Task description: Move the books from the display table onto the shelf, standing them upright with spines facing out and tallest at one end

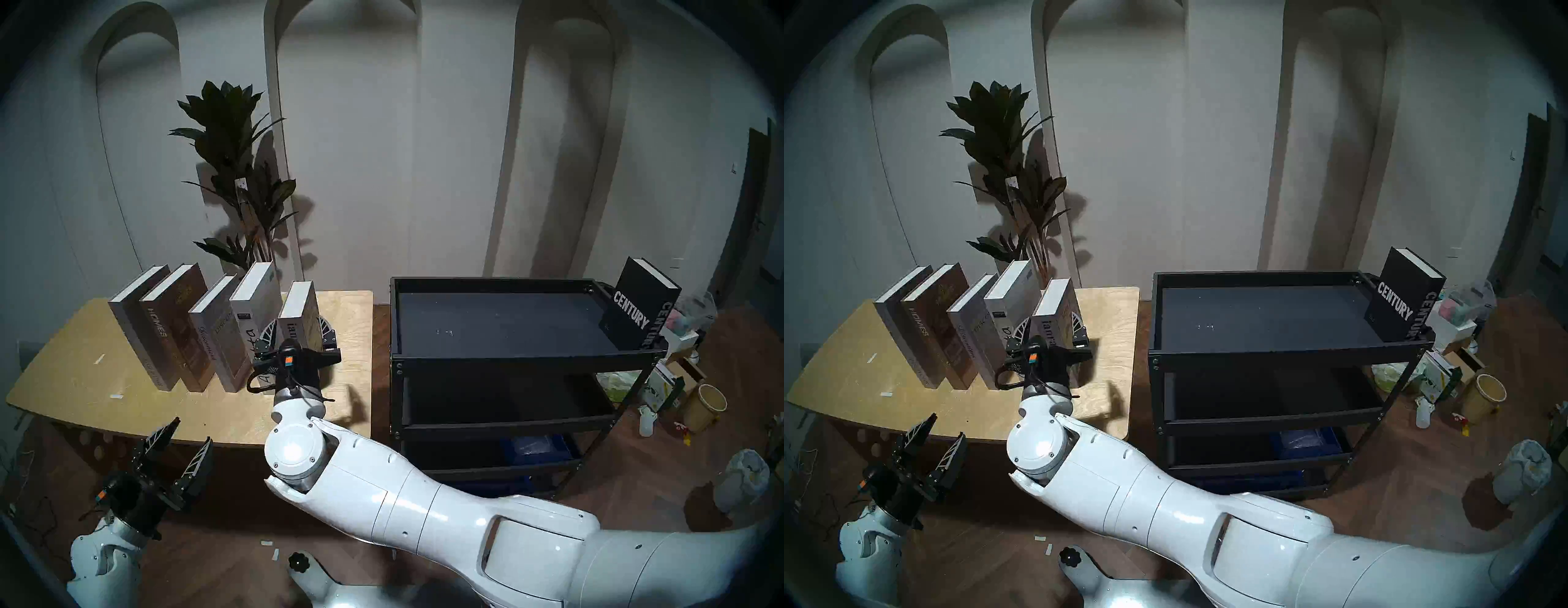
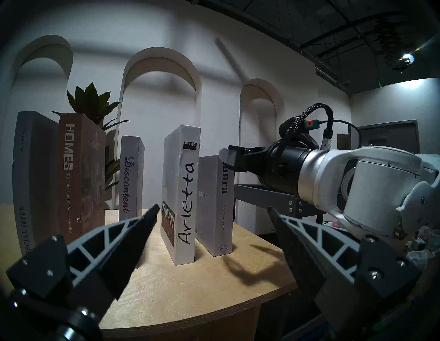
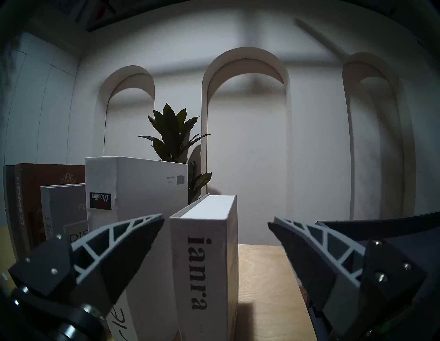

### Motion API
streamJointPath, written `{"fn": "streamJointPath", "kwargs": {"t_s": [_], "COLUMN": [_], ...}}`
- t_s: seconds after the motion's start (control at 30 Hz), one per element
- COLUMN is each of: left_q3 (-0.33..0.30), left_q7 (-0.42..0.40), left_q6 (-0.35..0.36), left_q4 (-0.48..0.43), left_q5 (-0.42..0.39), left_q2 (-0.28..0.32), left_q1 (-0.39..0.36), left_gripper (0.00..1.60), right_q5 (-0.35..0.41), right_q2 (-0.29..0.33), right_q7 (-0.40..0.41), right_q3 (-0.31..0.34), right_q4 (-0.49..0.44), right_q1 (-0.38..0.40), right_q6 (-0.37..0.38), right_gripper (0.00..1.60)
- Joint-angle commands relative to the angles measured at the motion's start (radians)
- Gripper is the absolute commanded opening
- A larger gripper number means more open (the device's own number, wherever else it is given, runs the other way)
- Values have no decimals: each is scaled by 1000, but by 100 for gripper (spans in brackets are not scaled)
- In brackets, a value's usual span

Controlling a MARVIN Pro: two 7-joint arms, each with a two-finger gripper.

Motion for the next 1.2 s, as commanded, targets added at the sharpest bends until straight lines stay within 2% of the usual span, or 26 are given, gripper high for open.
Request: {"fn": "streamJointPath", "kwargs": {"t_s": [0.0, 0.2, 0.73, 1.0, 1.03, 1.1, 1.13, 1.17], "left_q3": [-2, -2, -2, -2, -2, -2, -2, -2], "left_q7": [0, 0, -1, -1, -1, -1, -1, -1], "left_q6": [-1, -1, -2, -2, -2, -2, -2, -2], "left_q4": [-16, -15, -14, -14, -14, -14, -14, -14], "left_q5": [0, 0, -1, -1, -1, -1, -1, -1], "left_q2": [-1, -1, 0, 0, 0, 0, 0, 0], "left_q1": [2, 2, 1, 1, 1, 1, 1, 1], "left_gripper": [160, 160, 160, 160, 160, 160, 160, 160], "right_q5": [4, 23, 100, 127, 129, 133, 134, 136], "right_q2": [-68, -96, -210, -213, -213, -213, -213, -213], "right_q7": [11, 26, 97, 132, 134, 132, 131, 130], "right_q3": [-3, -9, 27, 19, 20, 23, 25, 25], "right_q4": [42, 104, 358, 423, 427, 433, 437, 442], "right_q1": [52, 79, 193, 227, 230, 237, 240, 244], "right_q6": [-39, -59, -90, -99, -102, -112, -117, -124], "right_gripper": [160, 160, 160, 160, 118, 76, 64, 36]}}
